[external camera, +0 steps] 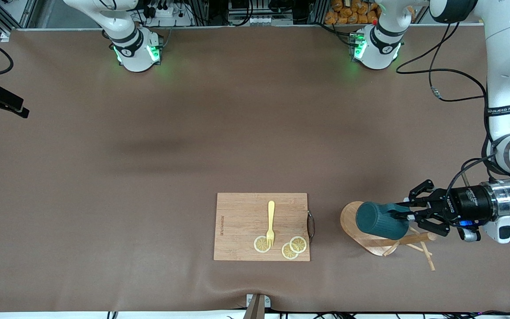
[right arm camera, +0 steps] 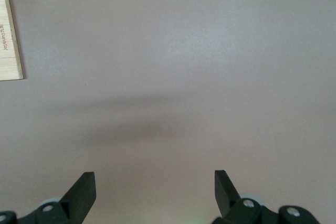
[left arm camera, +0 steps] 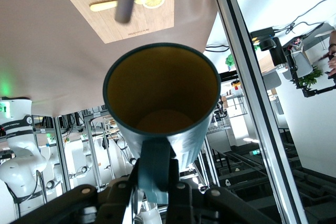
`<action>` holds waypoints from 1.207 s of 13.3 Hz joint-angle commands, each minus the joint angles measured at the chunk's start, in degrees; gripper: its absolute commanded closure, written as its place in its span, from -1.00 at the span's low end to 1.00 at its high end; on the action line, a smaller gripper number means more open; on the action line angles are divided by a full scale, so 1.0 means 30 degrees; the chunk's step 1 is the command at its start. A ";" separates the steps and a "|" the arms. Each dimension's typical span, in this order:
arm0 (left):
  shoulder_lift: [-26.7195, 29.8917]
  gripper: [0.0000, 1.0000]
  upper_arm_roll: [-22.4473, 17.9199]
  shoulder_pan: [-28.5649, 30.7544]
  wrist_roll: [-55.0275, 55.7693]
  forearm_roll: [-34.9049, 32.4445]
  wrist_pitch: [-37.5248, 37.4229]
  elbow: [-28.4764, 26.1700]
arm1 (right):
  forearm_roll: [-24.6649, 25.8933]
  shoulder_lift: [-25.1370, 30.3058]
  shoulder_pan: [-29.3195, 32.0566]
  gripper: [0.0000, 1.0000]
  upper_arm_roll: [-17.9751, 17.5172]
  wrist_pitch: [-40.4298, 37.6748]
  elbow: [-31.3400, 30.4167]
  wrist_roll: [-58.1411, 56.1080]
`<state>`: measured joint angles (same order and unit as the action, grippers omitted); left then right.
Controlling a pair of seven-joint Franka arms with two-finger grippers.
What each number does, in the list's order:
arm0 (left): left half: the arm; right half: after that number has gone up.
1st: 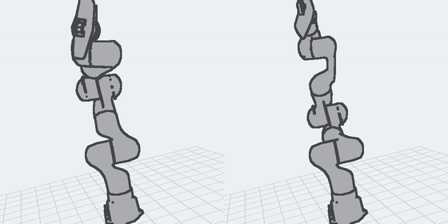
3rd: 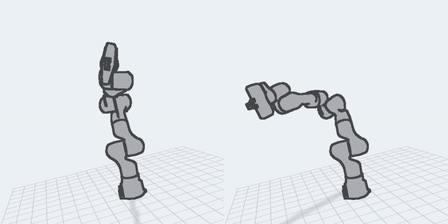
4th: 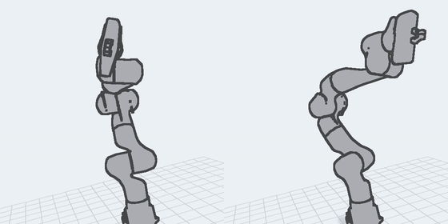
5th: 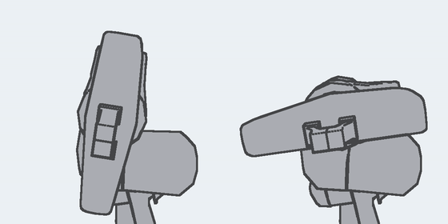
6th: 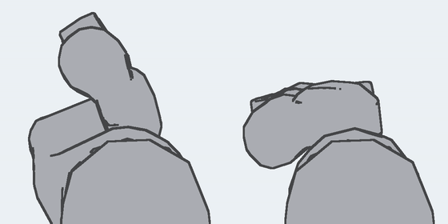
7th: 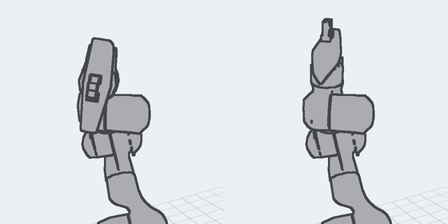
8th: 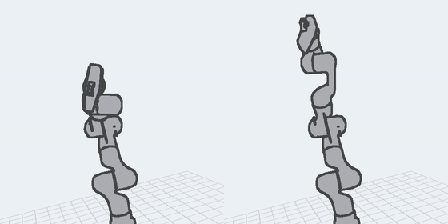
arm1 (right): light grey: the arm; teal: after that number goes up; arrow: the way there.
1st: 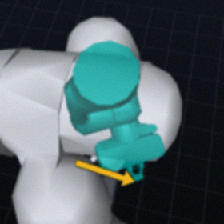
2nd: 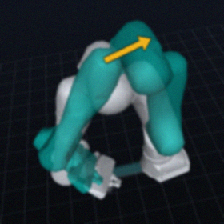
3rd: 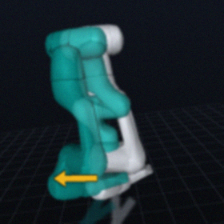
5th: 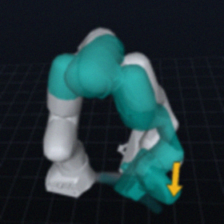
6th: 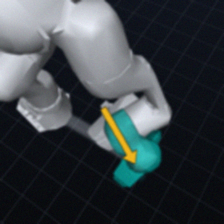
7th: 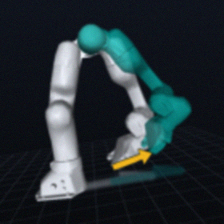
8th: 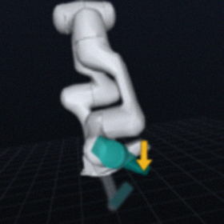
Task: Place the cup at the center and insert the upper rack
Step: 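Hook the mug handle onto a peg of the mug tree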
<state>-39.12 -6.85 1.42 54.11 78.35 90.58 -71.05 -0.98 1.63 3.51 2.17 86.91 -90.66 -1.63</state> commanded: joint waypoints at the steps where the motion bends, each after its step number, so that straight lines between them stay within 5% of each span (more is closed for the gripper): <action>1: -0.0349 1.00 0.0202 0.0520 -0.0195 0.0486 -0.0778 0.0186 | -0.0084 0.0366 0.0089 -1.00 -0.0050 -0.0141 -0.0132 -0.0042; 16: -0.1287 1.00 0.0173 0.1576 -0.2656 0.0193 -0.2743 0.0186 | -0.0084 0.0366 0.0118 -1.00 -0.0021 -0.0404 -0.0132 -0.0189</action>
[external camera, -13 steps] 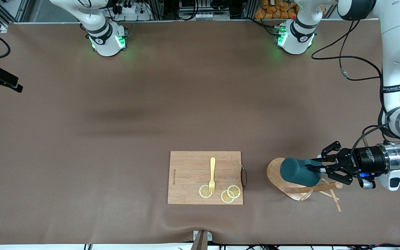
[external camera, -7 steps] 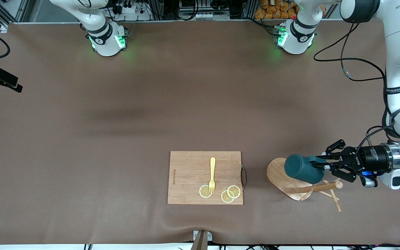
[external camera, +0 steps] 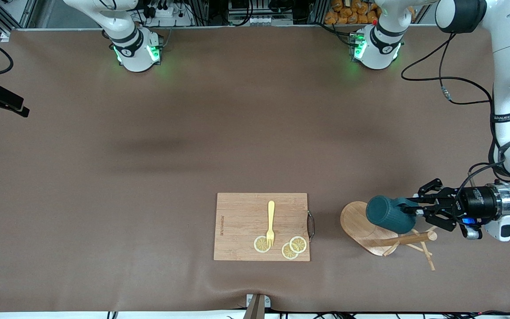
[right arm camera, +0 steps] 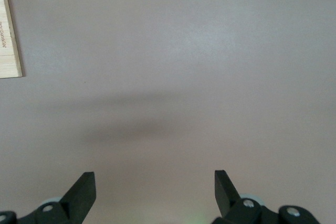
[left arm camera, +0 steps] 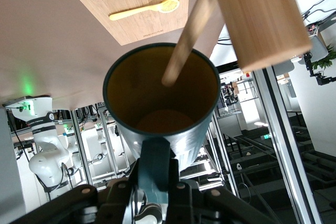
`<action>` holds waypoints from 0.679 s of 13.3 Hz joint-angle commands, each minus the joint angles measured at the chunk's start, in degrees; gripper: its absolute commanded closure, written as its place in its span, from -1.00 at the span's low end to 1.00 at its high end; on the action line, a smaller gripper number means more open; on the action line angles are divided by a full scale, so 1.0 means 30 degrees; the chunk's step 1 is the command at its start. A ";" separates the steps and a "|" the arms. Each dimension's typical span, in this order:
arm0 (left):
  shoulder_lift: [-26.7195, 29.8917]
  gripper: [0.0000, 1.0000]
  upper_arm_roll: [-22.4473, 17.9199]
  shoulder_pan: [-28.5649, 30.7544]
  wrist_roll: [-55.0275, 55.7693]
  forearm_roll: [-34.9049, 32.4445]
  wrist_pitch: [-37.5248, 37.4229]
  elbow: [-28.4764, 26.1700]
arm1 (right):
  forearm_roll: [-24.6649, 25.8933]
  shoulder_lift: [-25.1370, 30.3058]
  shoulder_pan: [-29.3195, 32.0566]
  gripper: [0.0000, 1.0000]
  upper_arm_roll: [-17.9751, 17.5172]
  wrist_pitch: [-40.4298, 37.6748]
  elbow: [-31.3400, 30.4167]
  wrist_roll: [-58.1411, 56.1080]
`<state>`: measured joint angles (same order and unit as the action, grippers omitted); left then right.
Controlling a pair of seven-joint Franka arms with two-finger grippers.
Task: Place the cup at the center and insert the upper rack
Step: 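Hook the mug handle onto a peg of the mug tree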
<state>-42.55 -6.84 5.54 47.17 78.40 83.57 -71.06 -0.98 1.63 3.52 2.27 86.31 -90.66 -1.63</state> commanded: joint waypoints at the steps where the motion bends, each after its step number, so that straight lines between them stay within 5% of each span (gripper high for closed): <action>1: -0.0173 1.00 0.0170 0.0232 -0.0602 0.0174 -0.0404 0.0191 | -0.0113 0.0366 0.0114 -1.00 -0.0055 -0.0176 -0.0132 -0.0188; 9: -0.0935 1.00 0.0170 0.0495 -0.1775 0.0233 -0.0375 0.0278 | -0.0113 0.0366 0.0114 -1.00 -0.0025 -0.0205 -0.0132 -0.0188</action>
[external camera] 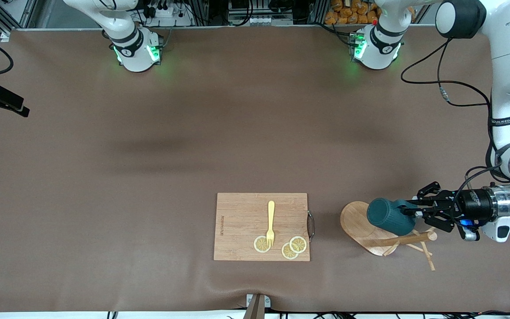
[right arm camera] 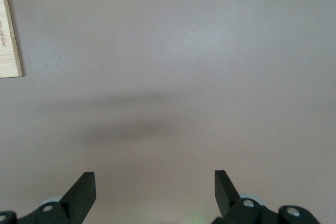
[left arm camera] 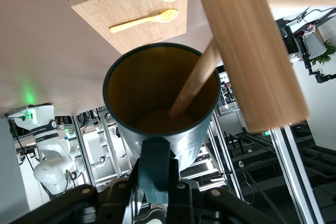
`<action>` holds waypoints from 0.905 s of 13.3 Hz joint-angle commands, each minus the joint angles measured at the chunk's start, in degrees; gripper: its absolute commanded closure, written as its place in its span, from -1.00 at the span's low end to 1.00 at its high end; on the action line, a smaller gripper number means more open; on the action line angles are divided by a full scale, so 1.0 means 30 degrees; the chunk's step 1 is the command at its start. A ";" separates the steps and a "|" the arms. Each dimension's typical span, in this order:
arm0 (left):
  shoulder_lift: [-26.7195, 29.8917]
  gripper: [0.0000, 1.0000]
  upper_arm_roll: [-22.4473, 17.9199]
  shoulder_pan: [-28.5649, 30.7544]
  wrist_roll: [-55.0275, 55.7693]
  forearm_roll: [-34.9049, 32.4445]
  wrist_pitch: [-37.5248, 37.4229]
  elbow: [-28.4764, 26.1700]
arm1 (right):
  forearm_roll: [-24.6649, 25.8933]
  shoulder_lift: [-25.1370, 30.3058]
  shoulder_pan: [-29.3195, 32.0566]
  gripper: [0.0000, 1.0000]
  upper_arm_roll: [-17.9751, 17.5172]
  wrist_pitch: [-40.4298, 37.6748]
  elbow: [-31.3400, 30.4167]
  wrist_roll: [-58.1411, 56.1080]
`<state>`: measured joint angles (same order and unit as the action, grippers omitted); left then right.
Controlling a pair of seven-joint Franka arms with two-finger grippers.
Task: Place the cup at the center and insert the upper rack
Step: 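Hook the mug handle onto a peg of the mug tree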
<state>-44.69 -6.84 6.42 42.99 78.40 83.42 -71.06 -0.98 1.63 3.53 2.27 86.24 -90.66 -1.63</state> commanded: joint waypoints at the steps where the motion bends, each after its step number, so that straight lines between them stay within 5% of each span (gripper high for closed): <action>1: -0.0248 1.00 0.0171 0.0234 -0.0731 0.0262 -0.0326 0.0278 | -0.0113 0.0366 0.0114 -1.00 -0.0026 -0.0183 -0.0132 -0.0188; 12: -0.0688 1.00 0.0171 0.0907 -0.2200 0.0379 -0.0326 0.0307 | -0.0113 0.0366 0.0114 -1.00 -0.0026 -0.0183 -0.0132 -0.0188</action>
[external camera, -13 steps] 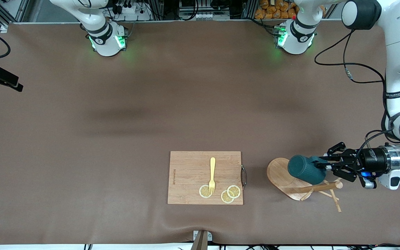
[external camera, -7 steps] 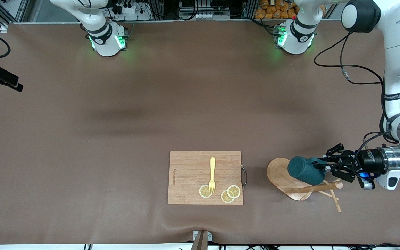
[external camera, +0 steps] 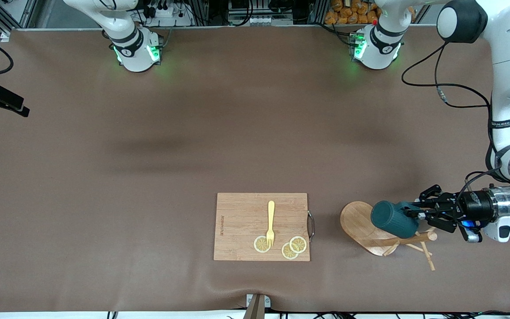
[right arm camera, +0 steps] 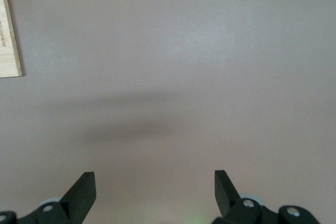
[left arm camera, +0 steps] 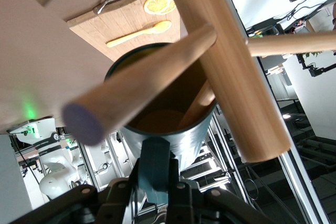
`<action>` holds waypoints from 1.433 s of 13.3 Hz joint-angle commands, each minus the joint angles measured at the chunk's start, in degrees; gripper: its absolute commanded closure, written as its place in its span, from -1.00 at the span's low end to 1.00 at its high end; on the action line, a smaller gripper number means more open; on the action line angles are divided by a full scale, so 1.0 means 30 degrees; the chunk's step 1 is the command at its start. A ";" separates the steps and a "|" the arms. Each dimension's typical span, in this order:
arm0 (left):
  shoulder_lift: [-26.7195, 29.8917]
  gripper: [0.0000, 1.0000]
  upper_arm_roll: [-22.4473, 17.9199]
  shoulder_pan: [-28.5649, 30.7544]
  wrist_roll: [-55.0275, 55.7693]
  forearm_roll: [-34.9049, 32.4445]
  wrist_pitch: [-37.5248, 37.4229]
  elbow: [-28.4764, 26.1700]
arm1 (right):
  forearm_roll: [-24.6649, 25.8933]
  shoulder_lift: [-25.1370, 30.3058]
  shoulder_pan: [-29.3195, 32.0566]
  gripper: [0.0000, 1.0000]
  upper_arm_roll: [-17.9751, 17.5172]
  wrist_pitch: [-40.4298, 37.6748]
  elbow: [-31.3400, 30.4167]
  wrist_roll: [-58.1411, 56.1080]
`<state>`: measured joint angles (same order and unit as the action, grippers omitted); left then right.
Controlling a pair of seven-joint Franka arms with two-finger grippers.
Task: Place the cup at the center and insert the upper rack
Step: 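Hook the mug handle onto a peg of the mug tree, then open the left gripper and pull it back from the mug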
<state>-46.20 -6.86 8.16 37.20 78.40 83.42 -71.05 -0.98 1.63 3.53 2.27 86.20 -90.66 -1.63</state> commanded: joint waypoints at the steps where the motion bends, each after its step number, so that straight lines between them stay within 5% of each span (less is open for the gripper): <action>1: -0.0215 1.00 0.0176 0.0385 -0.0300 0.0350 -0.0326 0.0304 | -0.0084 0.0366 0.0114 -1.00 -0.0026 -0.0170 -0.0132 -0.0188; 9: -0.0392 0.90 0.0147 0.0561 -0.1062 0.0379 -0.0238 0.0333 | -0.0113 0.0366 0.0114 -1.00 -0.0026 -0.0170 -0.0132 -0.0188; 13: -0.0362 0.02 0.0205 0.0445 -0.0653 0.0379 -0.0034 0.0392 | -0.0113 0.0366 0.0114 -1.00 -0.0026 -0.0170 -0.0132 -0.0188; 14: -0.0333 -0.59 0.0205 0.0357 -0.0565 0.0379 -0.0033 0.0392 | -0.0113 0.0366 0.0114 -1.00 -0.0026 -0.0170 -0.0132 -0.0188; 16: -0.0187 -1.00 0.0205 0.0356 -0.0389 0.0379 -0.0033 0.0450 | -0.0113 0.0366 0.0114 -1.00 -0.0026 -0.0170 -0.0132 -0.0188; 19: -0.0099 -1.00 0.0234 0.0385 -0.0329 0.0379 -0.0033 0.0451 | -0.0113 0.0366 0.0114 -1.00 -0.0026 -0.0170 -0.0132 -0.0188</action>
<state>-46.66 -6.32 9.13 35.08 78.45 83.40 -70.24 -0.98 1.63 3.53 2.28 86.19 -90.66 -1.63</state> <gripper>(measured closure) 0.040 0.000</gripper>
